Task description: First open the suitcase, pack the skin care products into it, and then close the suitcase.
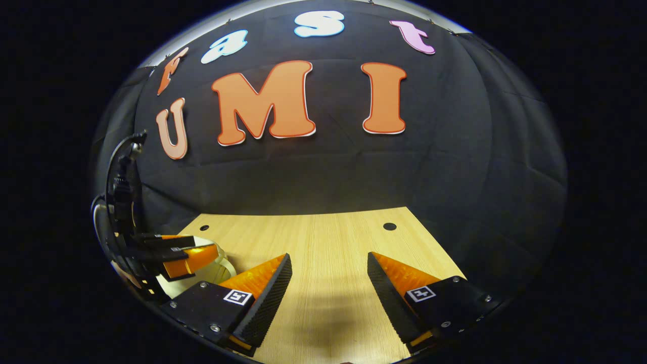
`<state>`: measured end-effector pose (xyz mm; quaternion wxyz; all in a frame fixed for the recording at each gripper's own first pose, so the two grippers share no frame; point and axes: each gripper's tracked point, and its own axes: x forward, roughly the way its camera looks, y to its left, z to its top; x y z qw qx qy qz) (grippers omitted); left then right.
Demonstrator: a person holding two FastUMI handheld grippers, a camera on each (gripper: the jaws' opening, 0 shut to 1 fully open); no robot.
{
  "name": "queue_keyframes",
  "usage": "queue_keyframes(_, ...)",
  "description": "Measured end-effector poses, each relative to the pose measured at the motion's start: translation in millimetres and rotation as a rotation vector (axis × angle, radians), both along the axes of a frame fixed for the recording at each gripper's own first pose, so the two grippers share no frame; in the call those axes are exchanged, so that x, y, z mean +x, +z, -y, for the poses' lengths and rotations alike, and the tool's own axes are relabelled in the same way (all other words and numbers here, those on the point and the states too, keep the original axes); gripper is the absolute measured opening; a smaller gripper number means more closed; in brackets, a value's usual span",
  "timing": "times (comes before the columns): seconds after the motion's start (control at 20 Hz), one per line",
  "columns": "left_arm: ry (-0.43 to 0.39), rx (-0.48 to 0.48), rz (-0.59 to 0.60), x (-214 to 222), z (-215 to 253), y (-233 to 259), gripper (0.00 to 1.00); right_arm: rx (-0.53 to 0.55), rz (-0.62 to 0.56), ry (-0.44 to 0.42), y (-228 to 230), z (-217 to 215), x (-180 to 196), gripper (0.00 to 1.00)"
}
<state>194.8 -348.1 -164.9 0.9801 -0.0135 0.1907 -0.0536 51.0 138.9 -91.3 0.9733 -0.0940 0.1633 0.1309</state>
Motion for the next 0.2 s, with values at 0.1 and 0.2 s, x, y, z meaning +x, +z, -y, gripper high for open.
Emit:
queue_keyframes(0.1,0.01,-0.006,0.104,-12,0,38,0.98,0.021,0.005,0.021,7,-6,-5,0.95)
queue_keyframes(0.2,0.03,0.012,0.193,-28,-3,67,0.99,0.025,0.041,0.036,20,-8,-7,0.95)
